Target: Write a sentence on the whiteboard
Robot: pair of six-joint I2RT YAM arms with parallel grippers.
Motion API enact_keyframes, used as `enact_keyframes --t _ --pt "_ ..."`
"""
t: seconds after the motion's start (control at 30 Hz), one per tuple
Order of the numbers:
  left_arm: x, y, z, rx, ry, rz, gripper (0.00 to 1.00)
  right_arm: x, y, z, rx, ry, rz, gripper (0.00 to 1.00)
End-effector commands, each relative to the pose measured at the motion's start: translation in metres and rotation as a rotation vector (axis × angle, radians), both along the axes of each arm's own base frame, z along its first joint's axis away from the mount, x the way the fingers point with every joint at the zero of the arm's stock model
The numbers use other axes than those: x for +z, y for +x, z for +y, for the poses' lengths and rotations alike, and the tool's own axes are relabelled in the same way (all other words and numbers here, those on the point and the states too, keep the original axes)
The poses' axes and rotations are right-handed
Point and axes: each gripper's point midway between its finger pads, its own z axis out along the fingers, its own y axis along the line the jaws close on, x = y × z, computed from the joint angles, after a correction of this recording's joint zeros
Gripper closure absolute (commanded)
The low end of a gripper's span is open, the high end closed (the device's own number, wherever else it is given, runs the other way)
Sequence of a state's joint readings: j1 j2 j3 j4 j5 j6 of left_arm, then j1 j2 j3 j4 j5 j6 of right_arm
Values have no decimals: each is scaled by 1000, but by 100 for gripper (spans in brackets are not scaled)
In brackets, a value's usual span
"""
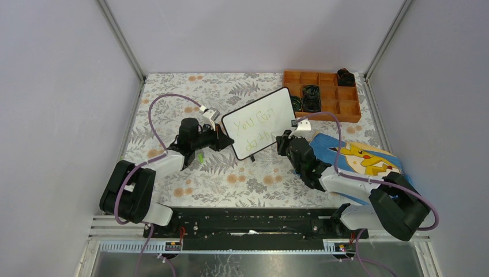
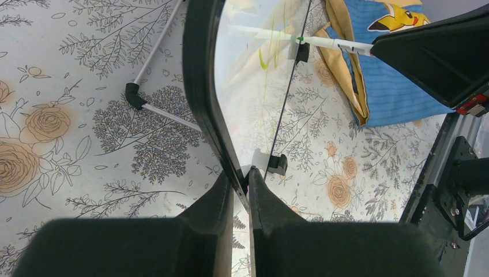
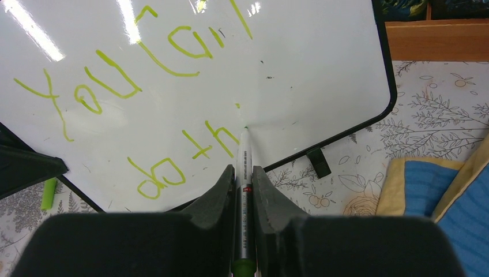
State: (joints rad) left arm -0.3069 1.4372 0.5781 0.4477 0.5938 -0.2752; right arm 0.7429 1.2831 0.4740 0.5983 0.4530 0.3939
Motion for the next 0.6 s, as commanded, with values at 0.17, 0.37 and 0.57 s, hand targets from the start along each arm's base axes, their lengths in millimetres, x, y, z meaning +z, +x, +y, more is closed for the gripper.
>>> enact_keyframes --t 0.17,0.37,0.57 --pt "-49 -12 17 30 151 106 100 25 15 4 -28 57 -69 100" --pt "-49 -12 17 30 149 107 100 16 12 0 -34 44 -49 100" --pt "-49 -12 17 30 149 107 100 7 8 -3 -39 32 -25 100"
